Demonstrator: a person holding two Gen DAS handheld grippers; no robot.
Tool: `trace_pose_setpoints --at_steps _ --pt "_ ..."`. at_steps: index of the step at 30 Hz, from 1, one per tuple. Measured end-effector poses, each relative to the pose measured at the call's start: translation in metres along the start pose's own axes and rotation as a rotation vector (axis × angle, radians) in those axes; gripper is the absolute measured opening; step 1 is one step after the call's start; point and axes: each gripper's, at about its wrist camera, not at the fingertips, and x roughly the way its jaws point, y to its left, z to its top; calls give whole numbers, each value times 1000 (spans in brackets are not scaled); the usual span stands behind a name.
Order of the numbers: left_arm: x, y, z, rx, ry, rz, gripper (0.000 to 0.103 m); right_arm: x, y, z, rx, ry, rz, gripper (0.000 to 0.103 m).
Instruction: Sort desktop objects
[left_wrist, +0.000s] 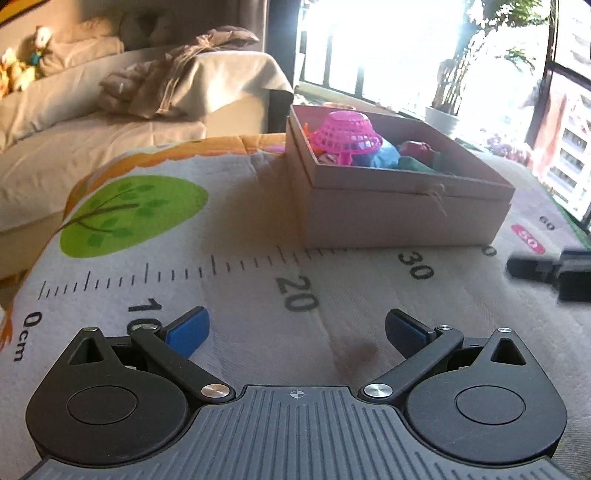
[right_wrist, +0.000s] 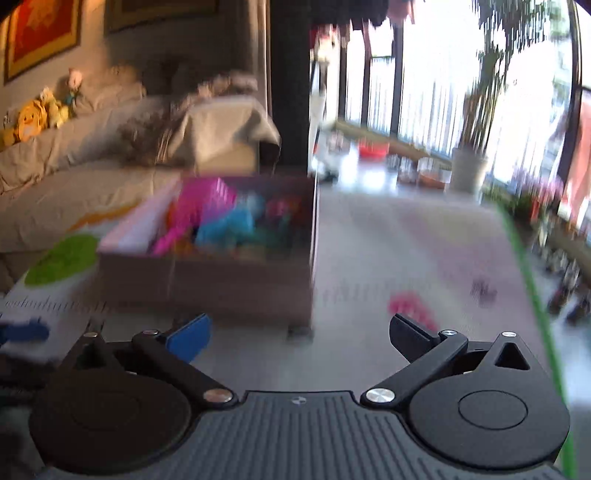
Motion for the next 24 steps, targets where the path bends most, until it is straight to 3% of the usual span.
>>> trace_pose_setpoints --at_steps 4,13,24 --pt "3 -8 -1 44 10 22 103 16 6 -20 -48 97 -18 103" --pt "5 -9 -2 45 4 24 103 24 0 -27 -27 10 -32 103" --pt "5 -8 -2 43 4 22 103 22 -1 -26 -31 6 -38 103"
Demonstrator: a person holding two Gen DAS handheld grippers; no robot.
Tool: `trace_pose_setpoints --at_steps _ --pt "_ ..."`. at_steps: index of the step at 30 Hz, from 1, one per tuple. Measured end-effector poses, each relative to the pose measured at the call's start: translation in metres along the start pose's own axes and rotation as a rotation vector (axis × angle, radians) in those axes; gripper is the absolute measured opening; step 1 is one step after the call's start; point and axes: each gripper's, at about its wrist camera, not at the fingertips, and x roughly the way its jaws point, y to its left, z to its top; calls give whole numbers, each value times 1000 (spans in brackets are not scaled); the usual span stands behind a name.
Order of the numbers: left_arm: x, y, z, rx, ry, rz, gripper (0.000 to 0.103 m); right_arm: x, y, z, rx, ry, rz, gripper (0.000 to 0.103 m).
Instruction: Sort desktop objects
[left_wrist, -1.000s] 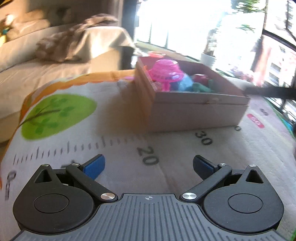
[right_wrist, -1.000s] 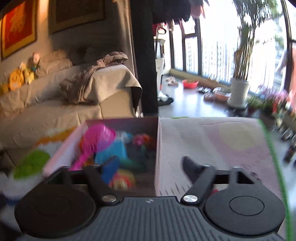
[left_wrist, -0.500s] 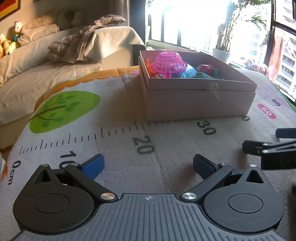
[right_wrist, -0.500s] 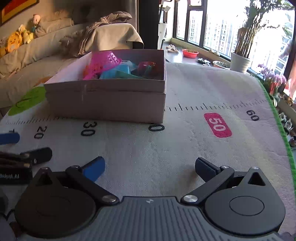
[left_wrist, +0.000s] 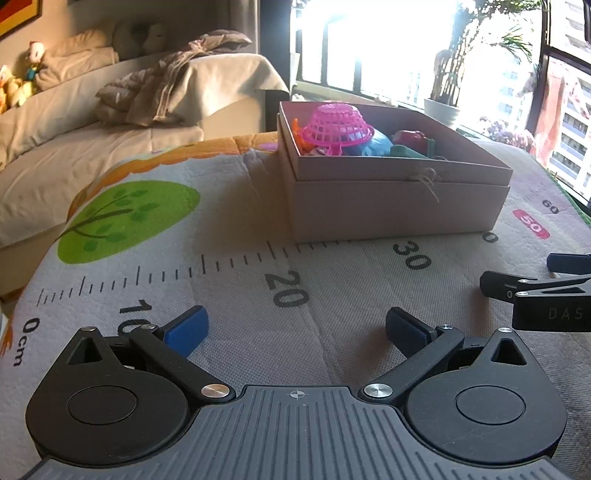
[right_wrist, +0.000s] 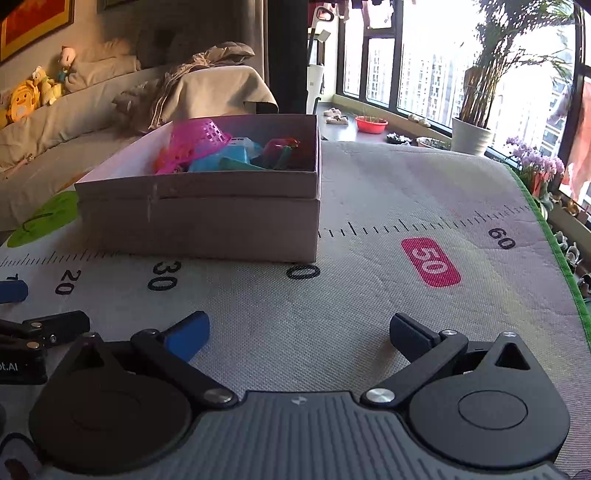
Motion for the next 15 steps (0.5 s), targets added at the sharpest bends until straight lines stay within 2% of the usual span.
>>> trace_pose_setpoints --at_steps 15 --pt "0 0 0 -5 -3 -6 103 0 0 0 0 0 0 103"
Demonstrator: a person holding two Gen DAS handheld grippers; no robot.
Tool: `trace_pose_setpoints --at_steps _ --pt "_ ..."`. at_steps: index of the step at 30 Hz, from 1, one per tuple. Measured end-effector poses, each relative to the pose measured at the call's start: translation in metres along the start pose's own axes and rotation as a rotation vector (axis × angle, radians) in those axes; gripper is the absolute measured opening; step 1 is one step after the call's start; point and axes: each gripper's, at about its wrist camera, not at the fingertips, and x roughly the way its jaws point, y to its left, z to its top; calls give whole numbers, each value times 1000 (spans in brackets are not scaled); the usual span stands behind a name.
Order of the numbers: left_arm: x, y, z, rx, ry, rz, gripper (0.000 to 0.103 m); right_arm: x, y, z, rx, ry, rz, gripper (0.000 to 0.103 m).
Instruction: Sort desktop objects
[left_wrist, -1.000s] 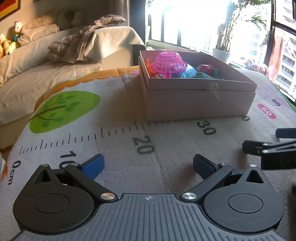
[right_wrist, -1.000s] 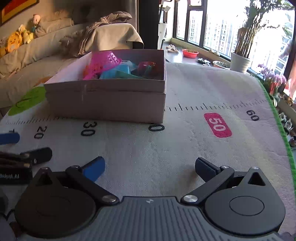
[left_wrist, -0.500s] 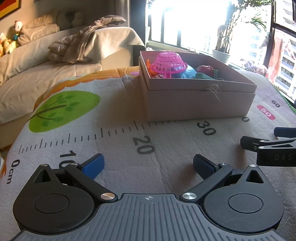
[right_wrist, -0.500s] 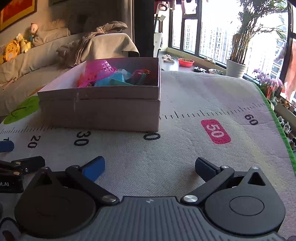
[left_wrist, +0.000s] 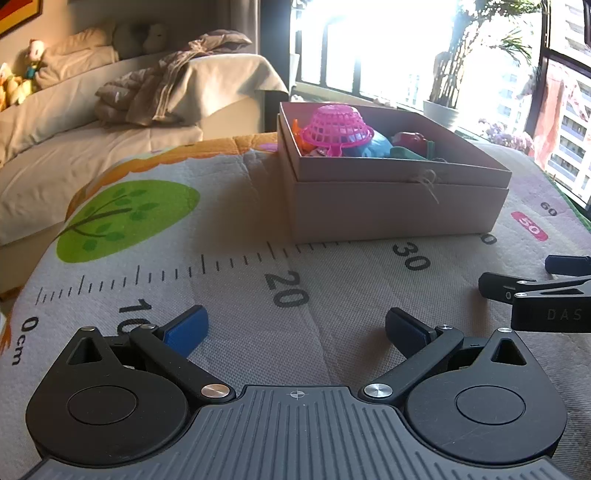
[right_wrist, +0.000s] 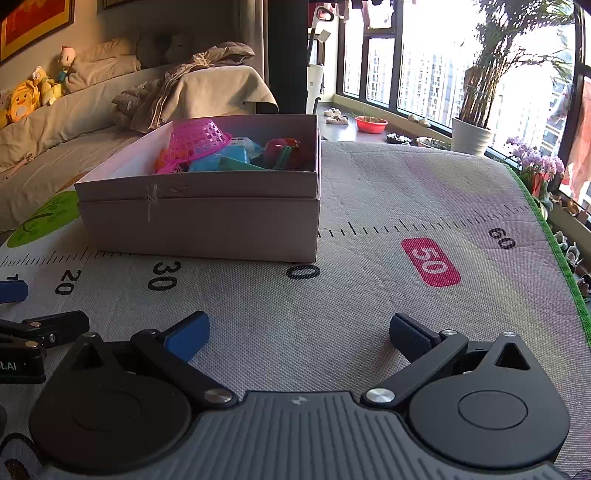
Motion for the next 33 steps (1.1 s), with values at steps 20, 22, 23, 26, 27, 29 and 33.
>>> trace_pose_setpoints --at_steps 20,22,23,26,27,29,33 --pt "0 1 0 -1 -1 -2 103 1 0 0 0 0 0 103" --pt "0 1 0 -3 -2 -5 103 0 0 0 0 0 0 103" --pt "0 2 0 -5 -3 -7 103 0 0 0 0 0 0 103" --pt "0 3 0 -9 -5 -11 103 0 -1 0 1 0 0 103" --pt "0 3 0 -8 -5 -10 103 0 0 0 1 0 0 103" --pt "0 3 0 -8 -5 -10 103 0 0 0 1 0 0 103" --pt "0 2 0 -7 -4 -9 103 0 0 0 0 0 0 103"
